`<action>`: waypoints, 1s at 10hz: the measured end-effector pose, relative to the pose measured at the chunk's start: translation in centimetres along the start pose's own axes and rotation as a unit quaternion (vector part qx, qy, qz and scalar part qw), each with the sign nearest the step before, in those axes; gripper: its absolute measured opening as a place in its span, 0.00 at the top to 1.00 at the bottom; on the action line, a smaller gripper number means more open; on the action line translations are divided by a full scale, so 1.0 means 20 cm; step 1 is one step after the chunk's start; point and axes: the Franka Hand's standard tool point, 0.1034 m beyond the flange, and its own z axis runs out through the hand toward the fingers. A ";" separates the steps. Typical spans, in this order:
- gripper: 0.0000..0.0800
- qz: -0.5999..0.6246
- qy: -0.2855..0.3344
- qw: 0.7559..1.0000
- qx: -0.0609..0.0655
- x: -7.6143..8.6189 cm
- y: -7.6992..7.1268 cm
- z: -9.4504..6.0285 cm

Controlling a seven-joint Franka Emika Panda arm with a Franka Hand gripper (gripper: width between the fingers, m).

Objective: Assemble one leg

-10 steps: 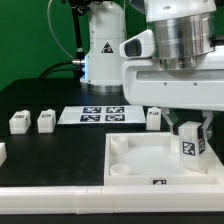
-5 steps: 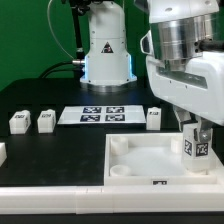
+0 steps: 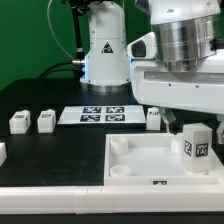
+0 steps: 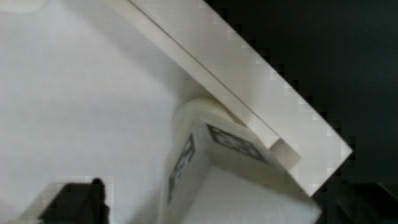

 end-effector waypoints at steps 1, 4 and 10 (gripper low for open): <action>0.19 -0.075 0.000 0.997 -0.003 -0.02 -0.01 0.01; 0.19 -0.285 0.002 0.958 -0.009 -0.03 -0.02 0.02; 0.20 -0.399 0.003 0.917 -0.014 -0.02 -0.01 0.02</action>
Offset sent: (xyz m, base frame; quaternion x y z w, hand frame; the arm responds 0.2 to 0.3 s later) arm 0.0017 0.0099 0.0053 -0.0046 0.0033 -0.3418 0.9398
